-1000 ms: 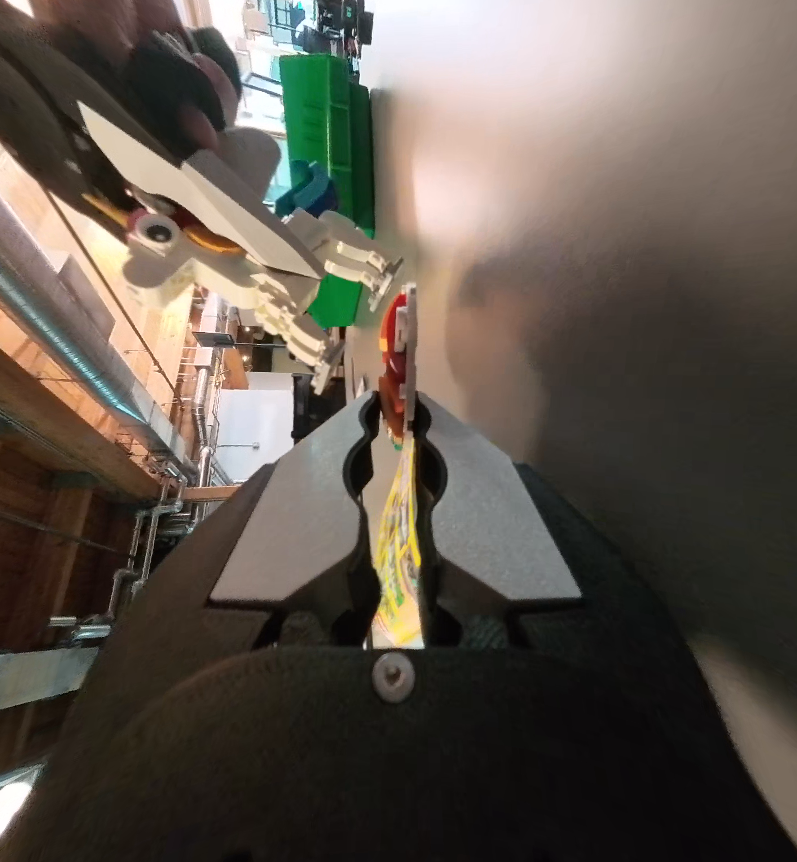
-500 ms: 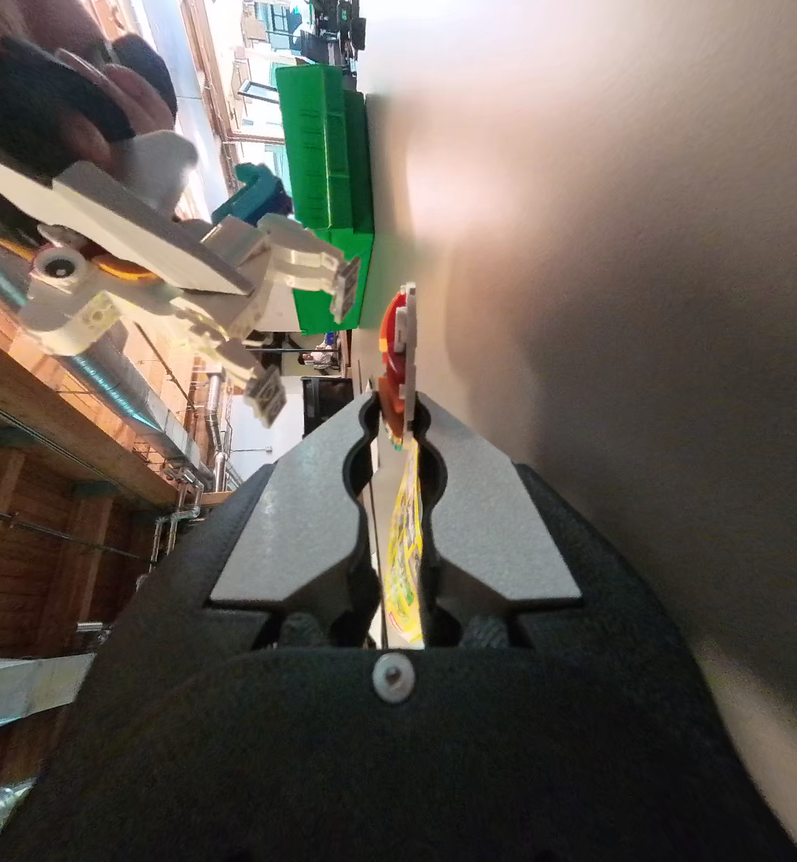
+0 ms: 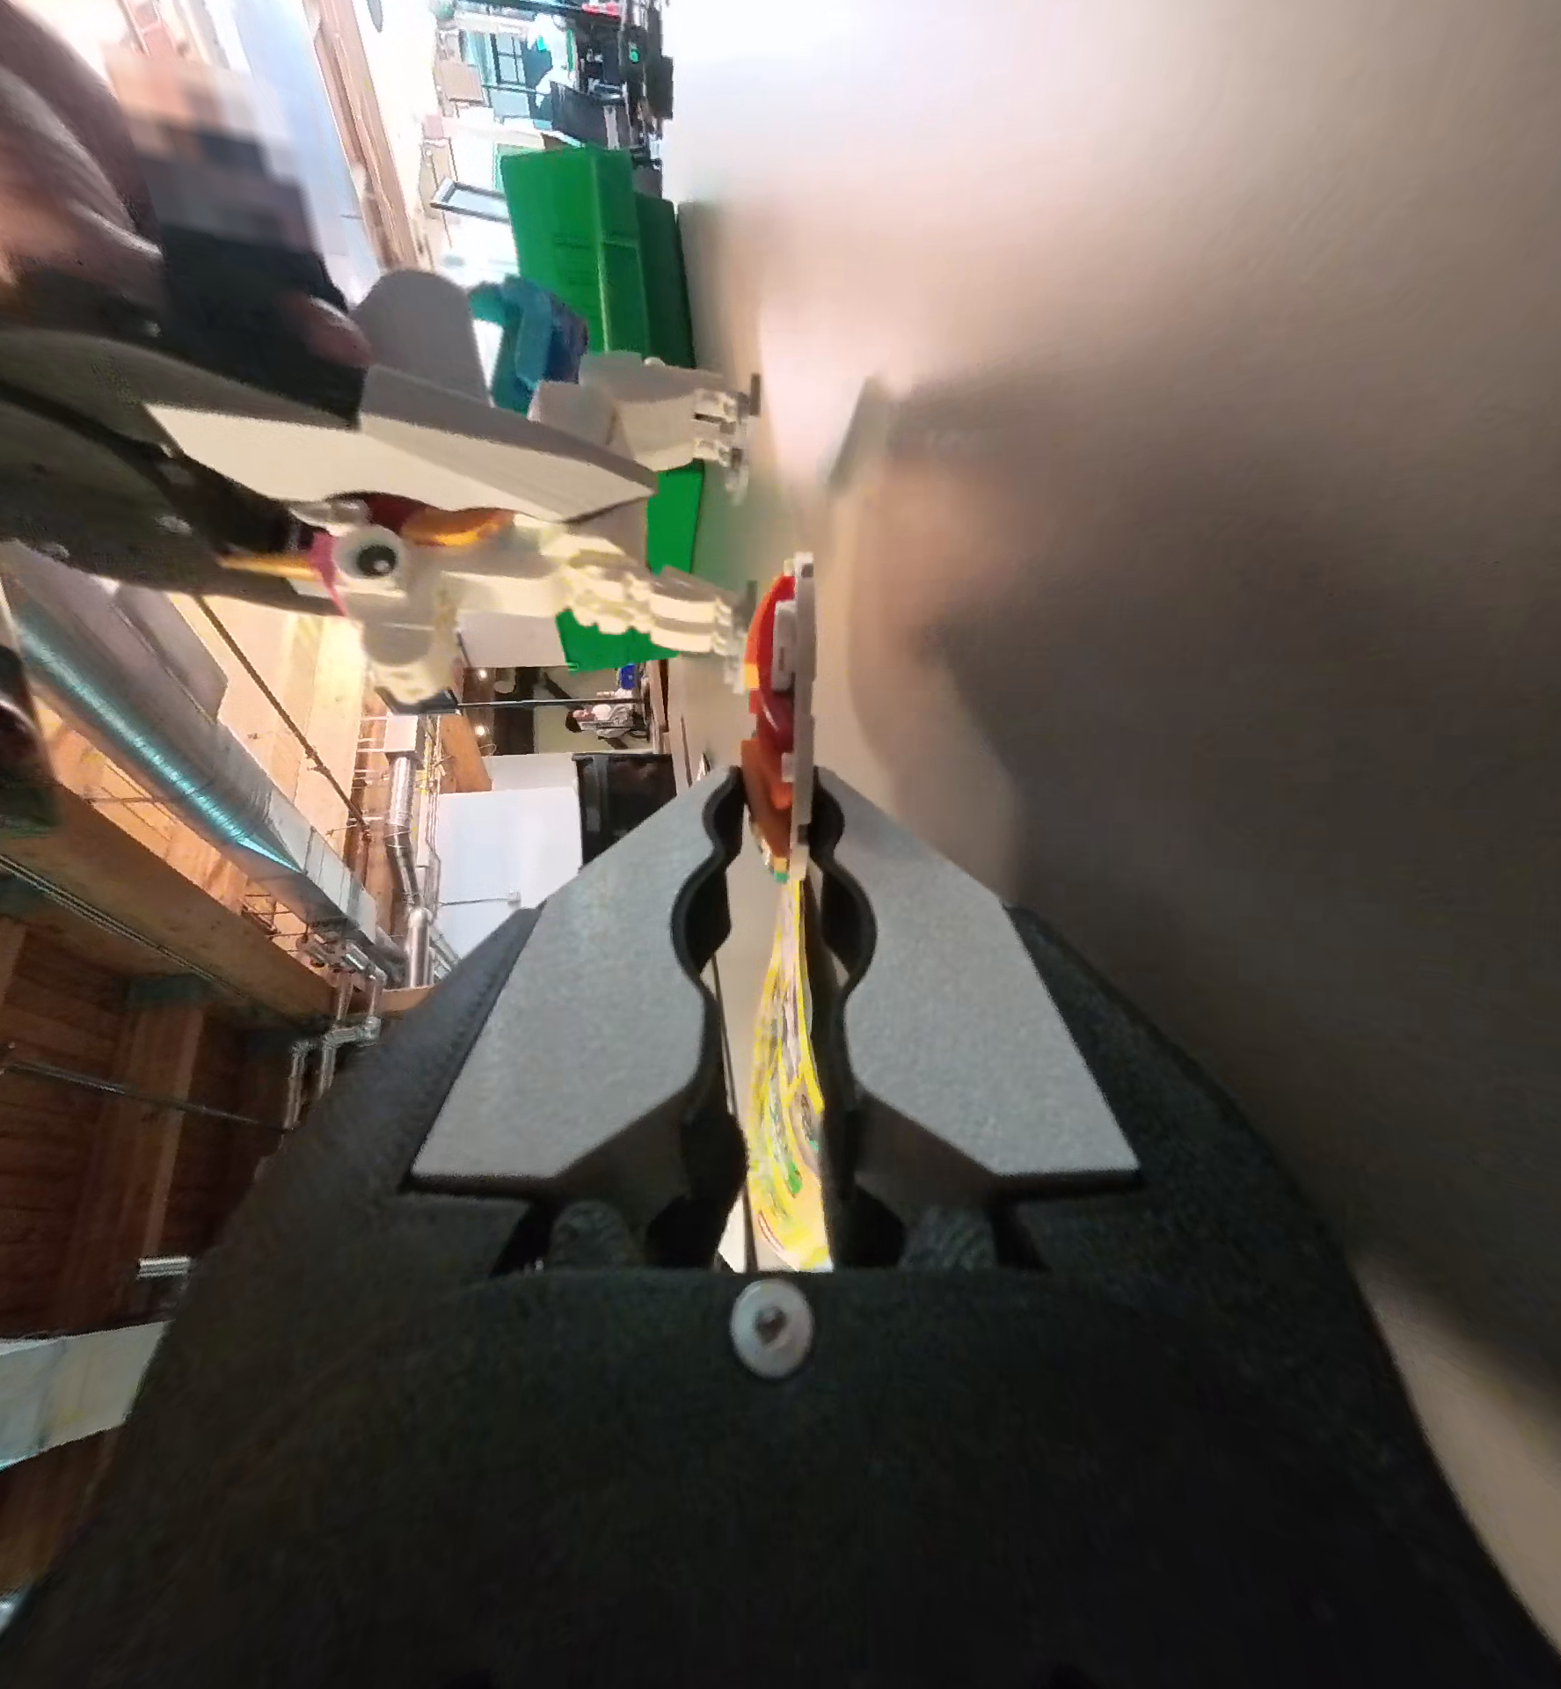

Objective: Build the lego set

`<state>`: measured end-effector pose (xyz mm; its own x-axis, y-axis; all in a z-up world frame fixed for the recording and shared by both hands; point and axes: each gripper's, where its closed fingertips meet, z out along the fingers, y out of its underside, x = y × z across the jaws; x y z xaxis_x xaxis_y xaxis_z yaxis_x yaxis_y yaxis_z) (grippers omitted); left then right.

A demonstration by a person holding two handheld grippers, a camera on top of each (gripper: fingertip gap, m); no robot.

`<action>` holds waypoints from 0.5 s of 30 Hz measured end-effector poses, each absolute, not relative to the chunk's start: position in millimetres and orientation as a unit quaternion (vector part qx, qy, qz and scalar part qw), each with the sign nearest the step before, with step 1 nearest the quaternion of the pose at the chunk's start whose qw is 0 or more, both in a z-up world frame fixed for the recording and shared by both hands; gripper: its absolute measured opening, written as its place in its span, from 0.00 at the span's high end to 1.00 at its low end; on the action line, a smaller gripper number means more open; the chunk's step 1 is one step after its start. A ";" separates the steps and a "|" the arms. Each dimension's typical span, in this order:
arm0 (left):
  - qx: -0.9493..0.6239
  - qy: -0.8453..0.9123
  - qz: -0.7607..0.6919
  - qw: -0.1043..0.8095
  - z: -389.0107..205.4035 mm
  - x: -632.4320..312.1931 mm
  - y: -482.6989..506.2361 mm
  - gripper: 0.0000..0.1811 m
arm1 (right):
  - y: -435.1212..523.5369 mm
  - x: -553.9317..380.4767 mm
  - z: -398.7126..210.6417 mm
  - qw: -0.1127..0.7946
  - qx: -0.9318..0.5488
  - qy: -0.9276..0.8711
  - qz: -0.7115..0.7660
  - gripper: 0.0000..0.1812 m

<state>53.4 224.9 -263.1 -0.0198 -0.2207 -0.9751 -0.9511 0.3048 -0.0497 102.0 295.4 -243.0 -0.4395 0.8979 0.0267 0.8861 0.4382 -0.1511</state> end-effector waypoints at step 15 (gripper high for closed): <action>-0.459 0.626 0.355 0.521 -260.6 57.3 222.7 0.93 | 302.3 91.0 -257.1 0.027 -0.553 -0.832 0.039 0.79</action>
<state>57.3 222.7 -260.6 -0.0359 -0.2058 -0.9779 -0.9446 0.3264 -0.0340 91.0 302.3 -257.1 -0.3862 0.9224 0.0014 0.9183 0.3846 -0.0938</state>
